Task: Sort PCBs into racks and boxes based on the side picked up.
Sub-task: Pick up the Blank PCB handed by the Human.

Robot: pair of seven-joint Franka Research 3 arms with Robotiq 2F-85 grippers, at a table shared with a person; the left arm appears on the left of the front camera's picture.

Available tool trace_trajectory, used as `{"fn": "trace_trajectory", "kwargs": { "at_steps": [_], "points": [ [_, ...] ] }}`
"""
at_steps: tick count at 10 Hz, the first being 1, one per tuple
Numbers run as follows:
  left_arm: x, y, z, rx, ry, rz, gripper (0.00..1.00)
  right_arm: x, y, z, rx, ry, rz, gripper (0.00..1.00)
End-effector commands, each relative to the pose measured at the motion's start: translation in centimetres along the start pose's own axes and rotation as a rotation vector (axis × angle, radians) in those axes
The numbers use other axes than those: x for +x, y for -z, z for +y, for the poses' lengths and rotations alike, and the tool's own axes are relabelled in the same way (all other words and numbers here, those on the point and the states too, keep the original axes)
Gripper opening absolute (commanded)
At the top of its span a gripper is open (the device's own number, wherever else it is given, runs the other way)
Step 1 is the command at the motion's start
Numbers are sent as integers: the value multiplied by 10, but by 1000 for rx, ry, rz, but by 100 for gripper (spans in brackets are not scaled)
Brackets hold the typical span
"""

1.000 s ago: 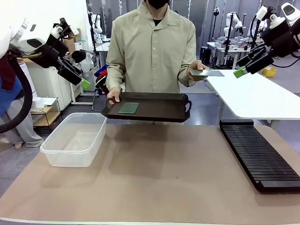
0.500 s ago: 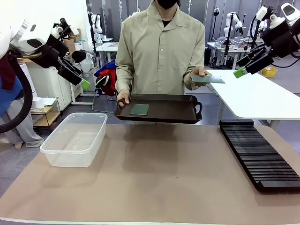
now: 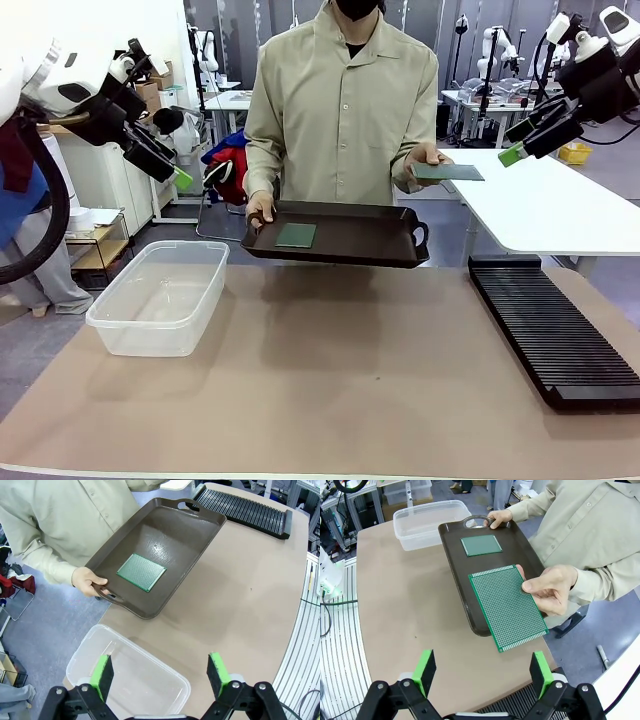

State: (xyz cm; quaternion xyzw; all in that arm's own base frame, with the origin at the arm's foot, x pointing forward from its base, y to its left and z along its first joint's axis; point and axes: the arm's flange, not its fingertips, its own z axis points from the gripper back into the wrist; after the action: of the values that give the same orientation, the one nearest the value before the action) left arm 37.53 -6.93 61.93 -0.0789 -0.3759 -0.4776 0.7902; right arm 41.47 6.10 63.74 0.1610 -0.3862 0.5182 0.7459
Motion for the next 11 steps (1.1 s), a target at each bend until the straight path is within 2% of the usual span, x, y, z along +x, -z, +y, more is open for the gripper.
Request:
{"fn": "trace_trajectory", "kwargs": {
  "at_steps": [1,5,6,8,11],
  "points": [
    [-1,0,0,-14,15,5,100,1,2,-1,6,7,-4,100],
    [-1,0,0,-14,15,5,100,0,0,0,0,0,0,100],
    [-1,0,0,-14,15,5,100,3,-6,-15,28,117,11,100],
    [-1,0,0,-14,15,5,100,3,-9,-23,21,248,2,100],
    [-1,0,0,-14,15,5,100,4,-20,-54,124,547,75,100]
  ]
}}
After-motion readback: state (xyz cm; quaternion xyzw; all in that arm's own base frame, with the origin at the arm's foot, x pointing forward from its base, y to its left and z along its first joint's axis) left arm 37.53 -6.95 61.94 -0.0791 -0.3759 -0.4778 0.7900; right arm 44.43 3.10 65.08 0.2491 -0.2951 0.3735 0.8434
